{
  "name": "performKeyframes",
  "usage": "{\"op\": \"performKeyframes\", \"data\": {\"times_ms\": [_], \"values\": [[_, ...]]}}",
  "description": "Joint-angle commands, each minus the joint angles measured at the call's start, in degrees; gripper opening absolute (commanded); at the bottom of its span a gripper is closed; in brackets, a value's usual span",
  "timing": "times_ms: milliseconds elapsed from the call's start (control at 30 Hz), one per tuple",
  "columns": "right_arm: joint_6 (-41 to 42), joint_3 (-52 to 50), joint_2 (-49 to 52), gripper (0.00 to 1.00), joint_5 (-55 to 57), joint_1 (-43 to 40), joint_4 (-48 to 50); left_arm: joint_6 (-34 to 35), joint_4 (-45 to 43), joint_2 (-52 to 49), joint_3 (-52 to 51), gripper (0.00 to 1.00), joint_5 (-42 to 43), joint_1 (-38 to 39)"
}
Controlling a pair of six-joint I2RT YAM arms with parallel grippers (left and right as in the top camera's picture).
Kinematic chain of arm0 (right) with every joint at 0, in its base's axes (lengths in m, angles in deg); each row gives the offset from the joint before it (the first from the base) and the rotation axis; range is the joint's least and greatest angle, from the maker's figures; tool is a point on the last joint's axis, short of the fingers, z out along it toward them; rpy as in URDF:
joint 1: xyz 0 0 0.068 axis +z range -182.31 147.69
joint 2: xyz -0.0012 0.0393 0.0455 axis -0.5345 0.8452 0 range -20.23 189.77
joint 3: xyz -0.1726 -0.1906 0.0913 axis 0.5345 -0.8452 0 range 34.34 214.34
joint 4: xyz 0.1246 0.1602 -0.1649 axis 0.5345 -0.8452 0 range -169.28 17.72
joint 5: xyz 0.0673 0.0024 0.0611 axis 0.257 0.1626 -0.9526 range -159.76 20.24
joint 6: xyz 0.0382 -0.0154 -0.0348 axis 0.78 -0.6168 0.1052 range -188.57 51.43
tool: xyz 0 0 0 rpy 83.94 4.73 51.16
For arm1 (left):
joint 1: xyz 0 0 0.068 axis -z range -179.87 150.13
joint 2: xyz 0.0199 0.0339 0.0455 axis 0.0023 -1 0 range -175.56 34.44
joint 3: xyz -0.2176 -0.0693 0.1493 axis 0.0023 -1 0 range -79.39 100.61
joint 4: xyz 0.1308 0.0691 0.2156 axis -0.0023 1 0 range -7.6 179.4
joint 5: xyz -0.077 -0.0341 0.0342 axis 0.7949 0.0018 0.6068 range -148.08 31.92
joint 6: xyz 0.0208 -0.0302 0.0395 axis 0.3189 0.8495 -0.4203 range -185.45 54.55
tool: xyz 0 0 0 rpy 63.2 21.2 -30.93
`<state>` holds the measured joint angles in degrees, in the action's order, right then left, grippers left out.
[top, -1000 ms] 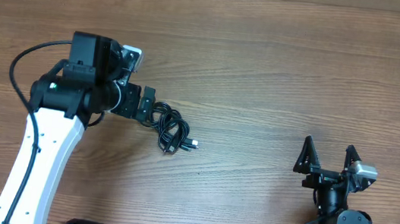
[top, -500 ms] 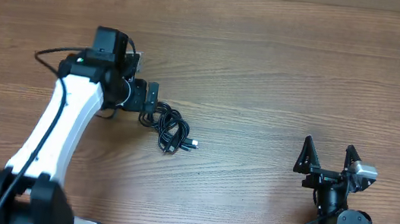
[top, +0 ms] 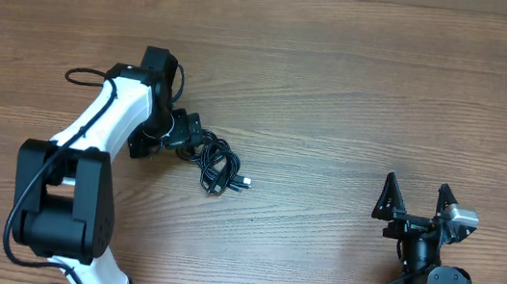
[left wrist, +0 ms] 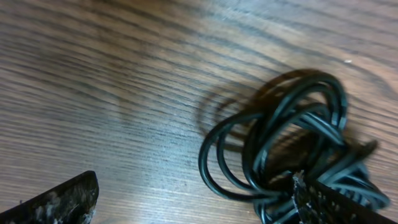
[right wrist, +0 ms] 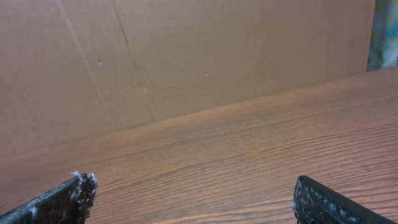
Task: Untangle cables
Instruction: 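Move the left gripper forward over the black cable bundle, then close the left gripper on the cable bundle and lift it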
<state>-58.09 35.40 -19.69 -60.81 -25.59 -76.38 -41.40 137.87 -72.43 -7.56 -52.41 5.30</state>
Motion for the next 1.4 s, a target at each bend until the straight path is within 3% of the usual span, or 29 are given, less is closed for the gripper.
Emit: {"op": "performKeyframes", "data": {"times_ms": [0, 633, 667, 800, 933, 1133, 1367], "values": [[-0.1, -0.6, -0.4, 1.00, -0.2, -0.3, 0.3, 1.3, 0.3, -2.5, 1.2, 1.00, -2.8, 0.5], [-0.1, -0.6, -0.4, 1.00, -0.2, -0.3, 0.3, 1.3, -1.0, -8.4, 1.2, 1.00, -5.8, 0.7], [-0.1, -0.6, -0.4, 1.00, -0.2, -0.3, 0.3, 1.3, -1.2, -8.4, 1.2, 0.97, -5.8, 0.7], [-0.1, -0.6, -0.4, 1.00, -0.2, -0.3, 0.3, 1.3, -1.3, -8.4, 1.2, 0.45, -5.9, 0.7], [-0.1, -0.6, -0.4, 1.00, -0.2, -0.3, 0.3, 1.3, -1.6, -8.4, 1.2, 0.08, -5.8, 0.7], [-0.1, -0.6, -0.4, 1.00, -0.2, -0.3, 0.3, -0.1, -3.0, -8.4, 1.2, 0.04, -2.0, 0.7], [-0.1, -0.6, -0.4, 1.00, -0.2, -0.3, 0.3, -19.0, -11.4, -7.8, 1.2, 0.04, 28.4, 0.7]]}}
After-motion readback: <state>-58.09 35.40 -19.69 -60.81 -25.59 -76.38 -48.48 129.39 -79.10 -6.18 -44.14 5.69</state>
